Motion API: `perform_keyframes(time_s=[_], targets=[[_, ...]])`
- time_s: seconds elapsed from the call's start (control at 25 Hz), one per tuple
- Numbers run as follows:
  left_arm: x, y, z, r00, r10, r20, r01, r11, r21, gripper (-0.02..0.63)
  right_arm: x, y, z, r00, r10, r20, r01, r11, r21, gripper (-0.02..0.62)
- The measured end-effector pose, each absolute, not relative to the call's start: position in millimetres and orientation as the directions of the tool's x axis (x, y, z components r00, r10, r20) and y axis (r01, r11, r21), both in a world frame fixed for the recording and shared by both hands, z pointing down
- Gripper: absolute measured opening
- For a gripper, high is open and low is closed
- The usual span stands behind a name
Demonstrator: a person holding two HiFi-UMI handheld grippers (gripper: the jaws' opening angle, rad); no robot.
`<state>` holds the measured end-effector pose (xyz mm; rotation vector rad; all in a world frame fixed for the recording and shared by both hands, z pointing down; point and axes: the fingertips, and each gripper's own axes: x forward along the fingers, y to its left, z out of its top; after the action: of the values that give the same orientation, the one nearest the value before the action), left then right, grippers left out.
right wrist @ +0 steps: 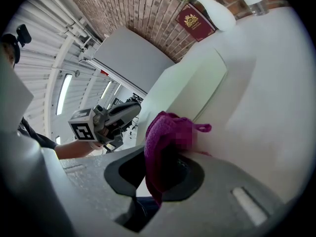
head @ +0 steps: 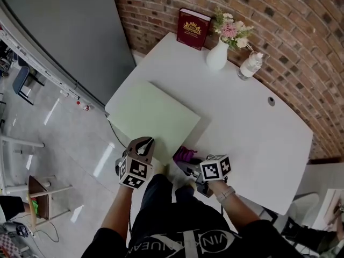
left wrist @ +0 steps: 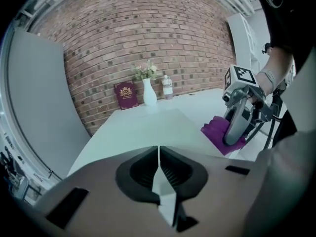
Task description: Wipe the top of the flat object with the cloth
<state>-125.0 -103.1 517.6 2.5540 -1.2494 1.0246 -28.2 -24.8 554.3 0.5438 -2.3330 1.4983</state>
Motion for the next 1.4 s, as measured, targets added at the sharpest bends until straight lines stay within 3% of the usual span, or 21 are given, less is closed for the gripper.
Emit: perform_keyframes(time_s=[0.28,0.48,0.72,0.84,0.96,1.0,1.04,1.08,1.28,1.4], targets=[[-116,-107,531,0.439,-0.603,0.666,-0.689,-0.702,-0.18,0.014,-19,-36,544,-0.89,-0.169,0.424,-0.457,0.36,-0.814,0.064],[-116,-106,534,0.447,-0.603,0.661,-0.707,-0.691,-0.152,0.014,24,-67,525,-0.861,-0.297,0.413,-0.498,0.332,-0.801,0.064],[-117,-106,534,0.445,-0.617,0.649,-0.732,-0.668,-0.133,0.014,84,-122,522,-0.716,-0.504,0.482,-0.663,0.275,-0.697,0.064],[-127,-110,523,0.419,-0.681,0.601,-0.794,-0.596,-0.122,0.015,91,-137,522,-0.691,-0.538,0.482,-0.677,0.247,-0.694,0.064],[-154,-114,505,0.366,-0.783,0.503,-0.913,-0.406,0.033,0.018,89,-147,519,-0.69,-0.556,0.464,-0.671,0.249,-0.698,0.064],[-162,-113,504,0.35,-0.799,0.489,-0.933,-0.343,0.106,0.048,89,-149,521,-0.687,-0.56,0.464,-0.67,0.241,-0.702,0.064],[-168,-112,504,0.341,-0.805,0.485,-0.94,-0.292,0.176,0.223,89,-151,524,-0.682,-0.564,0.465,-0.671,0.232,-0.704,0.064],[-171,-109,506,0.341,-0.806,0.484,-0.937,-0.252,0.241,0.275,90,-152,526,-0.679,-0.568,0.466,-0.672,0.224,-0.706,0.064],[-186,-94,530,0.314,-0.802,0.508,-0.859,-0.012,0.512,0.342,83,-151,531,-0.688,-0.557,0.464,-0.663,0.224,-0.714,0.064],[-186,-85,553,0.319,-0.807,0.497,-0.699,0.154,0.699,0.406,80,-148,535,-0.699,-0.541,0.467,-0.657,0.228,-0.719,0.064]])
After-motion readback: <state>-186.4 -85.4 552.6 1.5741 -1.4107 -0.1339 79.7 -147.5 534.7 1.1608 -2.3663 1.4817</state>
